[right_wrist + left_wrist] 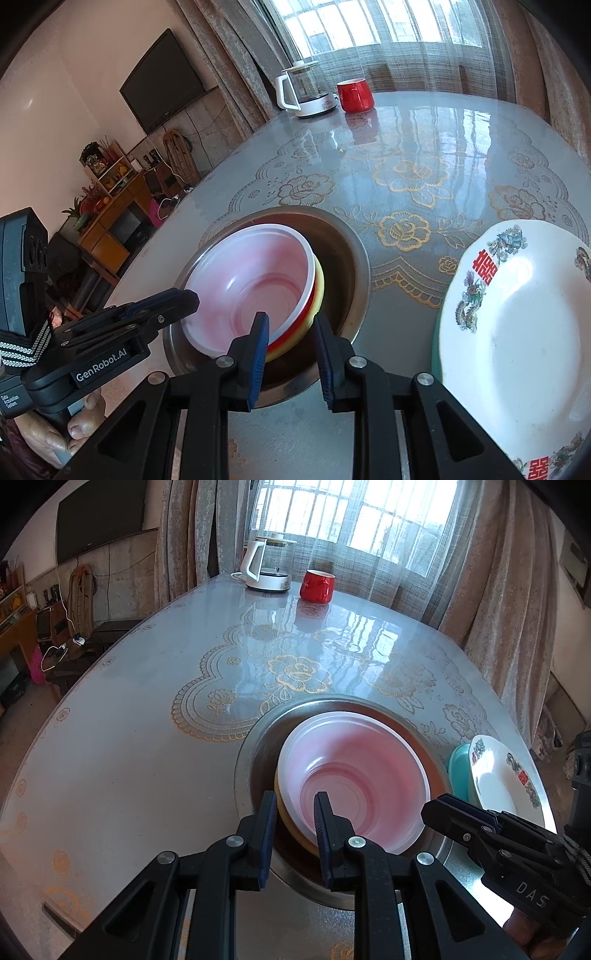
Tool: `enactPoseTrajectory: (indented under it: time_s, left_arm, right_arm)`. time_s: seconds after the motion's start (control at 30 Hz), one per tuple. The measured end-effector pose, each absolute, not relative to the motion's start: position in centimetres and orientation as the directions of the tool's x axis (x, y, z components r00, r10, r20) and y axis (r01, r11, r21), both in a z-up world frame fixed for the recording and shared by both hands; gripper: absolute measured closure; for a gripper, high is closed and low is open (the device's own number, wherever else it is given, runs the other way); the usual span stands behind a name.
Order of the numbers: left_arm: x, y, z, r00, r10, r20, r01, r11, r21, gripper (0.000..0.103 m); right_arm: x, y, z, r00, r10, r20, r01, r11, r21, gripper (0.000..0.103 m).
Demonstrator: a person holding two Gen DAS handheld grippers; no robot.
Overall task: Organize plates and bowls
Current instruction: 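Settle the red-and-white bowl in the yellow bowl and open the right gripper, then move the right gripper to the steel basin rim and grasp it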
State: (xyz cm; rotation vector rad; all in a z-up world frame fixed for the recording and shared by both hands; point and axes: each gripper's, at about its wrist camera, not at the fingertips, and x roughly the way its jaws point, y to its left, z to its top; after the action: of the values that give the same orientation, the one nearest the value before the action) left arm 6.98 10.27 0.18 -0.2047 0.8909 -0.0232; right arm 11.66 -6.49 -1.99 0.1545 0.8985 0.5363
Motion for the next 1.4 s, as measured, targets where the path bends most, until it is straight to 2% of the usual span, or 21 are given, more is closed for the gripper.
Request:
enactPoseTrajectory:
  time_s: [0.5,0.7,1.4]
  left_arm:
    - [6.2,11.7,0.7,0.652,-0.096,-0.752,-0.093,0.974,-0.205,0.082]
    - [5.7,11.7,0.7,0.67,-0.044,-0.741,-0.094,0.985,-0.144,0.082]
    - [4.8,12.9,-0.2,0.669,-0.011,-0.743,-0.127,0.983,-0.129,0.081]
  right_arm:
    - [11.4,-6.8,-2.0,0.497,0.527,-0.689,-0.373,0.847,0.379,0.078]
    - [11.2,-7.1,-1.9,0.498,0.532,-0.684,-0.376,0.844,0.382,0.078]
    - [10.2,-8.4,-1.4,0.524,0.518,-0.676,-0.367,0.853,0.37,0.078]
